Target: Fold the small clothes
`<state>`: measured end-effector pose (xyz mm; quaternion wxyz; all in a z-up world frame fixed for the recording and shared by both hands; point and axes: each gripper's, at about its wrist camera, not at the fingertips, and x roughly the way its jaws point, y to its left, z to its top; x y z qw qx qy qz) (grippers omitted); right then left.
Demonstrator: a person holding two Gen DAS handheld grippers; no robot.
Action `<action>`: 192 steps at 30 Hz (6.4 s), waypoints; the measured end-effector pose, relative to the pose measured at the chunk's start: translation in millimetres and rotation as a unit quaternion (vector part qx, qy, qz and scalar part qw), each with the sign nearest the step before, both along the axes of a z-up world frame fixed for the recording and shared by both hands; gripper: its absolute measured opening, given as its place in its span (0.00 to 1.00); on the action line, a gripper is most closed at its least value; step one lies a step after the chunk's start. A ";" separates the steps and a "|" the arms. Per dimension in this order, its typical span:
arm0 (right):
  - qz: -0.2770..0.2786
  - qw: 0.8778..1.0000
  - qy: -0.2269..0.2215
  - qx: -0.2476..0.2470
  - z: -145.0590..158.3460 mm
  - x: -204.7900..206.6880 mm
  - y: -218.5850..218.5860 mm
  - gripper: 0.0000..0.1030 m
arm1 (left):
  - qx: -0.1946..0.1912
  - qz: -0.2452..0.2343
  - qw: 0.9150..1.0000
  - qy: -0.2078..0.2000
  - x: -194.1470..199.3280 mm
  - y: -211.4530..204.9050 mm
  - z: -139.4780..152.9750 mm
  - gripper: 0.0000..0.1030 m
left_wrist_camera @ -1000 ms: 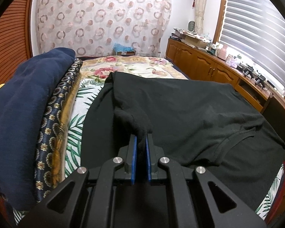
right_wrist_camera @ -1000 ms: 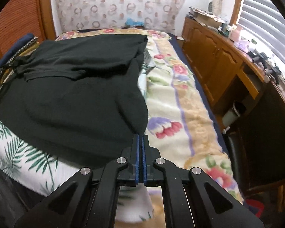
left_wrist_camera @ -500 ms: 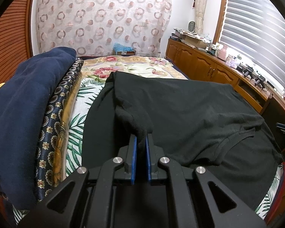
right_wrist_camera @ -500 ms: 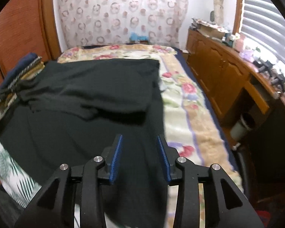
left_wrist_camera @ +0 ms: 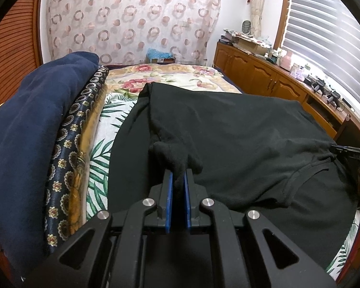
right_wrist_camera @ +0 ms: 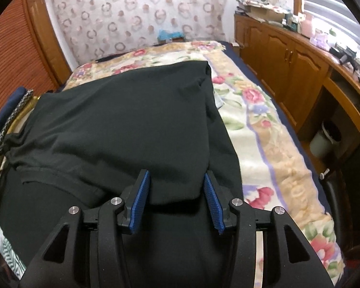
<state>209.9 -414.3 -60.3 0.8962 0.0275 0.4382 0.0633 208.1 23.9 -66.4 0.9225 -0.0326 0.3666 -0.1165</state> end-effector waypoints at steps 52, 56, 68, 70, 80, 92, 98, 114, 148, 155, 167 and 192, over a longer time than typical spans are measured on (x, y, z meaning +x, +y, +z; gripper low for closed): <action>0.087 0.987 -0.123 -0.057 47.3 -138.0 26.1 0.54 | 0.025 0.054 0.998 0.009 -141.6 27.6 -1.1 0.54; 0.116 0.986 -0.108 -0.051 27.3 -117.7 56.5 0.54 | 0.028 0.059 0.998 0.020 -138.6 29.1 -9.8 0.54; 0.181 0.980 -0.067 -0.049 0.3 -97.0 111.3 0.54 | 0.029 0.065 0.997 0.035 -134.6 34.4 -21.6 0.54; 0.183 0.980 -0.062 -0.054 -4.2 -96.9 114.5 0.54 | 0.028 0.064 0.997 0.036 -134.1 34.7 -22.8 0.54; 0.187 0.979 -0.039 -0.067 -19.9 -93.0 115.9 0.54 | -0.001 0.054 0.997 0.046 -134.4 36.7 -28.7 0.54; 0.185 0.980 -0.040 -0.062 -19.0 -90.7 112.3 0.55 | -0.014 0.052 0.997 0.049 -128.3 33.8 -27.3 0.54; 0.185 0.980 -0.040 -0.062 -19.3 -90.9 111.4 0.55 | -0.018 0.039 0.998 0.042 -129.0 31.1 -27.6 0.39; 0.182 0.981 -0.040 -0.053 -18.1 -90.9 109.5 0.55 | -0.037 -0.026 0.998 -0.047 -141.4 -3.1 25.6 0.03; 0.089 0.986 -0.140 -0.017 56.6 -159.3 17.0 0.52 | -0.028 -0.224 0.970 -0.091 -89.7 -187.7 124.7 0.47; 0.113 0.986 -0.125 -0.015 45.0 -147.9 37.3 0.52 | -0.015 -0.180 0.980 -0.085 -96.2 -156.5 104.3 0.53; 0.172 0.981 -0.082 -0.028 19.1 -132.1 76.6 0.52 | -0.013 -0.120 0.991 -0.059 -104.6 -109.8 63.3 0.53; 0.181 0.972 -0.149 -0.026 52.5 -135.1 86.7 0.07 | -0.020 -0.100 0.993 -0.060 -109.6 -91.4 46.2 0.53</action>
